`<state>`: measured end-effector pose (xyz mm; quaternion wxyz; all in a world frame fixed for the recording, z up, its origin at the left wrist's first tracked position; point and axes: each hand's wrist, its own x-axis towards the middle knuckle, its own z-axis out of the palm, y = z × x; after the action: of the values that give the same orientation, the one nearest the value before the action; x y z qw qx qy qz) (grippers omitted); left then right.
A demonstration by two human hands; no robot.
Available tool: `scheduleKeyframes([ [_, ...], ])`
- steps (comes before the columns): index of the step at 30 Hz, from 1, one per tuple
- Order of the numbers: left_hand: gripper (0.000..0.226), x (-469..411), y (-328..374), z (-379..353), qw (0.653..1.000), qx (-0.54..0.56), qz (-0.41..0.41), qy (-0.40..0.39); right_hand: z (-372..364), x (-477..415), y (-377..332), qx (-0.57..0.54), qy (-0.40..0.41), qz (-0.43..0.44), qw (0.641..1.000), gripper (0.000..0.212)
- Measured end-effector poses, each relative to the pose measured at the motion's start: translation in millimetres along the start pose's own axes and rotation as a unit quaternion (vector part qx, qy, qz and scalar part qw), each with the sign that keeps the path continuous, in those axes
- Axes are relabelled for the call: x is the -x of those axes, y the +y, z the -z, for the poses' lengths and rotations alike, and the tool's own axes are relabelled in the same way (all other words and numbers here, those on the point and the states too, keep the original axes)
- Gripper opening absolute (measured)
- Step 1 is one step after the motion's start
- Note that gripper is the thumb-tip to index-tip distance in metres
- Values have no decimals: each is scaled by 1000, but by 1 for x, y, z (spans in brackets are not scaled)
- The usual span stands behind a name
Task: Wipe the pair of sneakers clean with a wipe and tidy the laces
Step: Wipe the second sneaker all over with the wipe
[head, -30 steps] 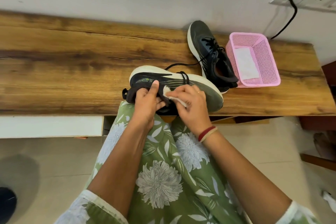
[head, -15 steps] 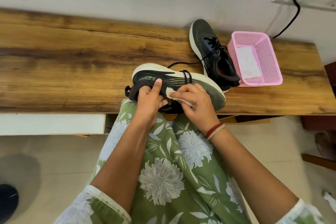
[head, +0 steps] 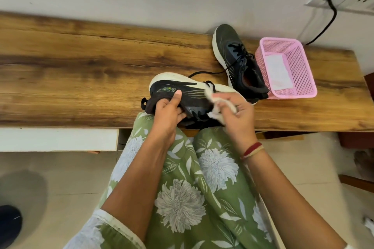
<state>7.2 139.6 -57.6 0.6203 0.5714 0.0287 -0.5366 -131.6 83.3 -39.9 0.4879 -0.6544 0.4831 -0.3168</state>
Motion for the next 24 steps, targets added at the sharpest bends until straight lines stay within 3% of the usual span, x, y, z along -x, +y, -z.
scheduleKeyframes([
  [2, 42, 1, 1, 0, 1000, 1, -1, 5, 4, -14, -5, -64, 111, -47, 991, 26],
  [4, 46, 0, 0, 0, 1000, 4, -3, 5, 4, -20, -7, -50, 127, -44, 990, 25],
  [7, 46, 0, 0, -1, 1000, 18, -3, -2, -5, -23, -10, 17, 115, -51, 992, 25],
  [10, 49, -2, -1, -2, 1000, 23, -6, -3, -28, -18, -16, 160, 55, -27, 985, 18],
  [14, 48, -5, -3, 1, 1000, 3, -28, -11, -56, 0, -26, 306, -24, 110, 945, 23],
  [16, 48, -6, -4, 1, 999, -6, -30, -17, -51, -7, -26, 379, -23, 139, 915, 25],
  [18, 47, -7, -5, 2, 999, -14, -30, -19, -46, -14, -25, 379, -3, 107, 919, 25],
  [22, 51, -8, -6, 3, 998, -28, -46, -29, -50, -7, -25, 373, -56, 197, 905, 23],
  [24, 51, -9, -7, 2, 998, -36, -51, -28, -50, -13, -25, 373, -19, 167, 912, 22],
])
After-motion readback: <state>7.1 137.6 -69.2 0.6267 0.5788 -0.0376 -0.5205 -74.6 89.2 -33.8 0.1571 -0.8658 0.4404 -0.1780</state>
